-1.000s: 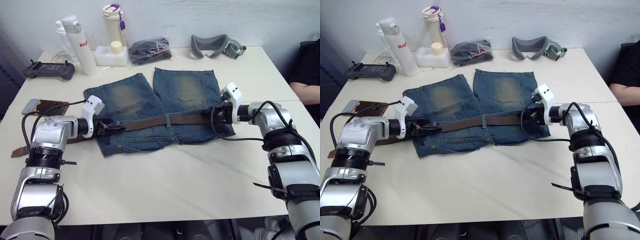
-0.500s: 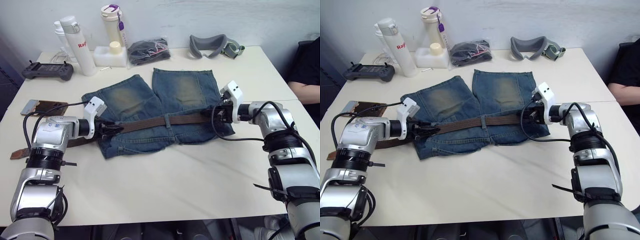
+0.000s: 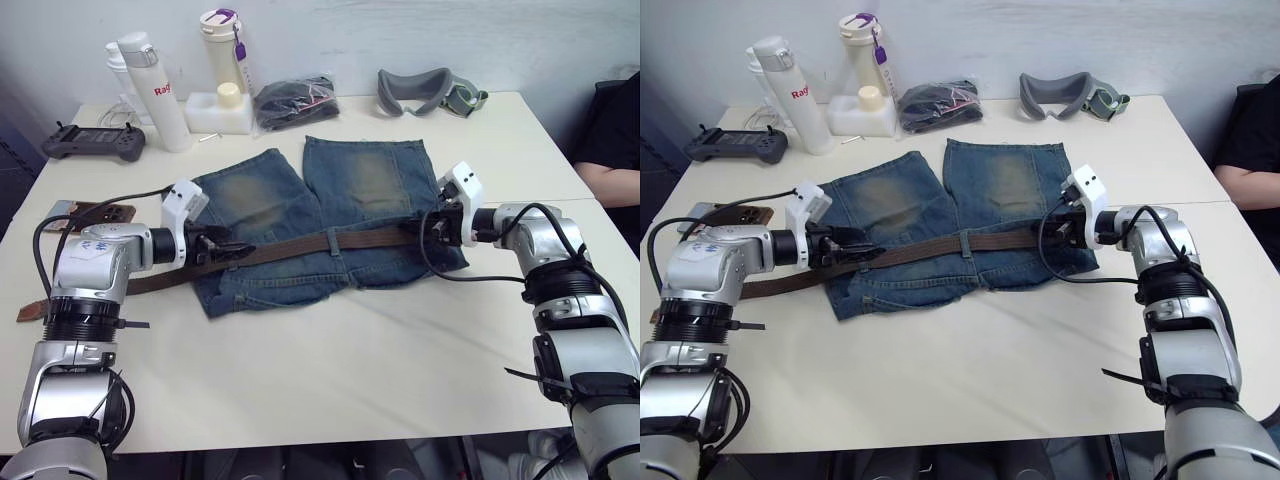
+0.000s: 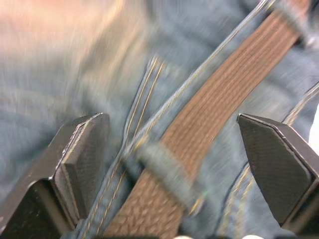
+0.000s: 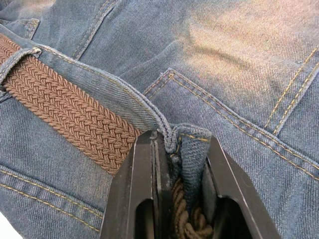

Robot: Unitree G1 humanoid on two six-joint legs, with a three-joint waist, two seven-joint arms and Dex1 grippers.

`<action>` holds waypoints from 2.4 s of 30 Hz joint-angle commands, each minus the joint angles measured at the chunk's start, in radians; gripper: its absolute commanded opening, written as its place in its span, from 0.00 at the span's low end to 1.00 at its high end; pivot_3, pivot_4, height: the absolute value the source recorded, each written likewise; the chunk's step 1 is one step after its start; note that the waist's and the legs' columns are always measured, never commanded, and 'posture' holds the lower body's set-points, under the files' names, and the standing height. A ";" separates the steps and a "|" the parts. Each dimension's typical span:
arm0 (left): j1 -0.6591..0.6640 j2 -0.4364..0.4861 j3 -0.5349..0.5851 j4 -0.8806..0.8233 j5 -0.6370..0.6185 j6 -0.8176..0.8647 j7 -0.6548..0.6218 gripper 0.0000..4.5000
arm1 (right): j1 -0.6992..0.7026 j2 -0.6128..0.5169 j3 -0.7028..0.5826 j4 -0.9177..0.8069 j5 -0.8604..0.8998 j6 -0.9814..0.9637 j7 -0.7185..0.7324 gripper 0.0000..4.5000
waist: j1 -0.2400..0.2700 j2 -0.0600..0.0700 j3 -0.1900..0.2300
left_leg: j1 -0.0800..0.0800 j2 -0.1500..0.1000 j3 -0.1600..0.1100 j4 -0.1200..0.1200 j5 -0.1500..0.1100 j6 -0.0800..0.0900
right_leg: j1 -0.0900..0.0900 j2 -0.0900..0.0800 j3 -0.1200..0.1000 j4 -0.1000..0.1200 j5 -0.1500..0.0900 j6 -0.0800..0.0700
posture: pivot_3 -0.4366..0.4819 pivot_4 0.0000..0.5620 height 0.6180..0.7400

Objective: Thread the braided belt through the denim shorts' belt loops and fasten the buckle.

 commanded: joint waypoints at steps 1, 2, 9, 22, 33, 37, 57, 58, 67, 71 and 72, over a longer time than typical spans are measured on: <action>0.014 -0.007 -0.005 0.008 0.017 -0.027 0.030 1.00 | 0.004 -0.006 -0.034 -0.061 0.021 -0.009 0.009 0.07 | -0.001 0.000 0.000 | 0.000 0.000 0.000 0.000 0.000 0.000 | 0.000 0.000 0.000 0.000 0.000 0.000 | 0.48 0.27 1.00; 0.020 -0.011 -0.007 0.017 0.020 -0.030 0.036 1.00 | 0.007 -0.007 -0.035 -0.065 0.022 -0.007 0.009 0.07 | -0.001 0.000 0.000 | 0.000 0.000 0.000 0.000 0.000 0.000 | 0.000 0.000 0.000 0.000 0.000 0.000 | 0.48 0.27 1.00; 0.032 -0.027 -0.028 0.114 0.045 -0.064 0.051 1.00 | 0.013 -0.011 -0.044 -0.084 0.022 0.003 0.008 0.07 | 0.001 0.000 0.000 | 0.000 0.000 0.001 0.000 0.000 0.000 | 0.000 0.000 0.000 0.000 0.000 0.000 | 0.48 0.27 1.00; 0.087 0.032 0.048 -0.040 -0.093 0.100 -0.044 0.88 | 0.017 -0.001 -0.048 -0.073 0.013 -0.001 0.000 0.07 | -0.001 0.000 0.000 | 0.000 0.000 0.001 0.000 0.000 0.000 | 0.000 0.000 0.000 0.000 0.000 0.000 | 0.48 0.27 1.00; 0.130 0.066 0.091 -0.193 -0.171 0.196 -0.037 0.88 | 0.014 0.010 -0.046 -0.064 0.012 -0.007 -0.002 0.07 | -0.001 0.000 0.000 | 0.000 0.000 0.000 -0.001 -0.001 -0.001 | 0.000 0.000 0.003 -0.001 0.000 0.000 | 0.48 0.27 1.00; 0.144 0.065 0.107 -0.249 -0.211 0.223 -0.043 0.88 | 0.017 0.013 -0.047 -0.065 0.013 -0.008 -0.003 0.07 | -0.003 0.000 0.000 | 0.000 0.000 0.000 0.000 0.000 -0.001 | 0.000 0.000 0.004 -0.001 0.000 0.000 | 0.48 0.27 1.00; 0.087 -0.003 0.073 -0.096 -0.145 0.132 0.071 0.88 | 0.023 0.015 -0.052 -0.085 0.021 0.000 -0.007 0.07 | -0.002 0.000 0.000 | 0.000 0.000 0.001 0.000 0.000 -0.001 | 0.000 0.000 0.008 -0.001 0.000 0.000 | 0.48 0.27 1.00; 0.088 -0.006 0.069 -0.093 -0.145 0.131 0.072 0.88 | 0.023 0.014 -0.053 -0.087 0.022 0.001 -0.007 0.07 | -0.004 0.000 0.000 | 0.000 0.000 0.001 0.000 -0.001 -0.001 | 0.000 0.000 0.008 -0.001 0.000 0.000 | 0.48 0.27 1.00; 0.123 0.006 0.049 -0.116 -0.162 0.155 0.048 0.88 | 0.025 0.007 -0.058 -0.085 0.019 -0.003 -0.011 0.07 | -0.003 0.000 0.000 | 0.000 0.001 0.001 0.000 -0.001 -0.001 | 0.000 0.001 0.008 -0.001 0.000 0.000 | 0.48 0.27 1.00; 0.111 0.014 0.062 -0.061 -0.121 0.121 0.092 0.88 | 0.025 0.013 -0.057 -0.085 0.019 -0.005 -0.014 0.07 | -0.003 0.000 0.000 | 0.000 0.000 0.001 0.000 -0.001 -0.001 | 0.000 0.000 0.009 -0.001 0.000 0.000 | 0.48 0.27 1.00; 0.108 0.016 0.063 -0.049 -0.113 0.111 0.100 0.88 | 0.025 0.014 -0.057 -0.084 0.019 -0.006 -0.015 0.07 | -0.004 0.000 0.000 | 0.000 0.000 0.001 0.000 -0.001 -0.001 | 0.000 0.001 0.009 -0.001 0.000 0.000 | 0.48 0.27 1.00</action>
